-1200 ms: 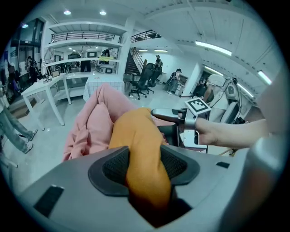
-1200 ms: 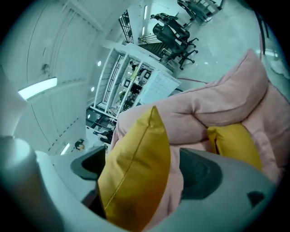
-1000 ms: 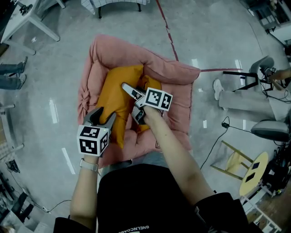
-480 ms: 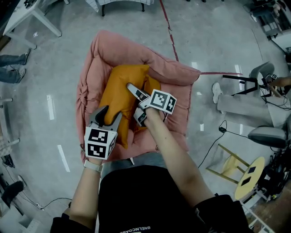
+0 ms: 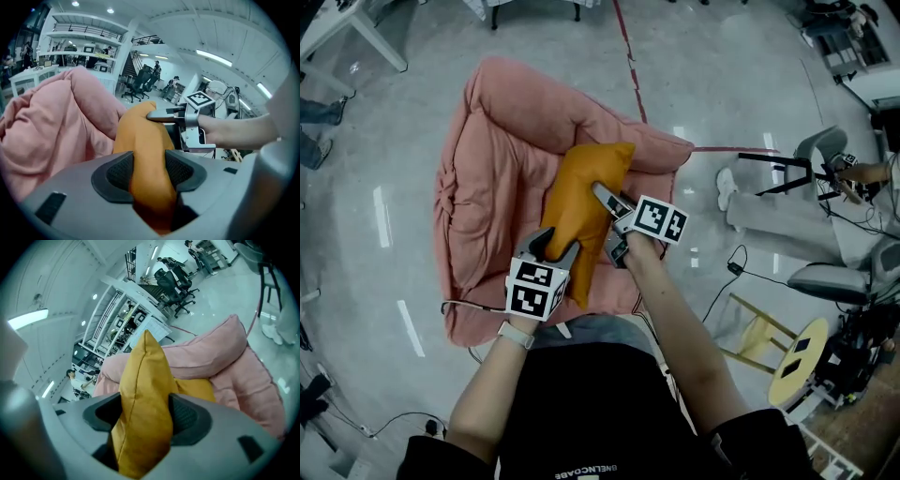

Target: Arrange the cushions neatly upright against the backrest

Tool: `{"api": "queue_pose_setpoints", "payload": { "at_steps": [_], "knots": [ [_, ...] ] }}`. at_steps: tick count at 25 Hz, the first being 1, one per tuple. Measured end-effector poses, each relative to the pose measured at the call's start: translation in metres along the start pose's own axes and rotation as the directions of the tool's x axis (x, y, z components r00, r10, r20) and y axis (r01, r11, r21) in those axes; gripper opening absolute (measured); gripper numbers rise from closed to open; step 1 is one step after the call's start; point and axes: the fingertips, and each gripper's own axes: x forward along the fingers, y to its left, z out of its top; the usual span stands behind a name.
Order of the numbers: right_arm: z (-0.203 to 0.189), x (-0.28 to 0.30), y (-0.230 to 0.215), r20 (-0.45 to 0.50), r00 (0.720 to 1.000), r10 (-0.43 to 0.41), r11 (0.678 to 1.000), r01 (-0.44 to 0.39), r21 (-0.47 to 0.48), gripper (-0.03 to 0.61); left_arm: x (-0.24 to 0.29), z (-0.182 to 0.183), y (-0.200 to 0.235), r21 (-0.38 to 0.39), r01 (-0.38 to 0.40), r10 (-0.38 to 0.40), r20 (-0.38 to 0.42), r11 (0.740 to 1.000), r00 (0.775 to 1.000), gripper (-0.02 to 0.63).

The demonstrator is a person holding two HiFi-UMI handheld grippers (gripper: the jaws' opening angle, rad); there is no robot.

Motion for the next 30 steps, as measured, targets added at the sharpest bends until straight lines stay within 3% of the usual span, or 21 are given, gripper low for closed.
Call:
{"api": "queue_pose_setpoints", "payload": {
  "at_steps": [4, 12, 17, 24, 27, 30],
  "knots": [
    [-0.009, 0.01, -0.027, -0.008, 0.999, -0.051, 0.998, 0.051, -0.028, 0.311, 0.027, -0.025, 0.007, -0.028, 0.01, -0.011, -0.034, 1.0, 0.999, 0.227],
    [-0.018, 0.043, -0.048, -0.033, 0.992, -0.122, 0.992, 0.12, -0.049, 0.311, 0.047, -0.038, 0.034, -0.076, 0.027, -0.027, 0.004, 0.997, 1.0, 0.25],
    [-0.013, 0.051, -0.042, -0.053, 0.982, -0.18, 0.978, 0.173, -0.113, 0.311, 0.014, -0.037, 0.029, -0.076, -0.013, 0.012, -0.012, 0.997, 1.0, 0.261],
    [-0.019, 0.085, -0.036, -0.099, 0.954, -0.284, 0.944, 0.26, -0.203, 0.321, -0.011, -0.061, 0.01, -0.108, 0.072, -0.077, -0.047, 0.992, 0.996, 0.27],
    [-0.021, 0.093, -0.031, -0.115, 0.941, -0.317, 0.925, 0.28, -0.256, 0.33, -0.008, -0.07, -0.01, -0.048, 0.094, -0.098, -0.094, 0.994, 0.991, 0.28],
    [-0.024, 0.106, -0.019, -0.153, 0.932, -0.328, 0.905, 0.264, -0.333, 0.334, 0.0, -0.082, 0.002, 0.051, 0.016, -0.007, -0.177, 0.999, 0.984, 0.284]
  ]
}}
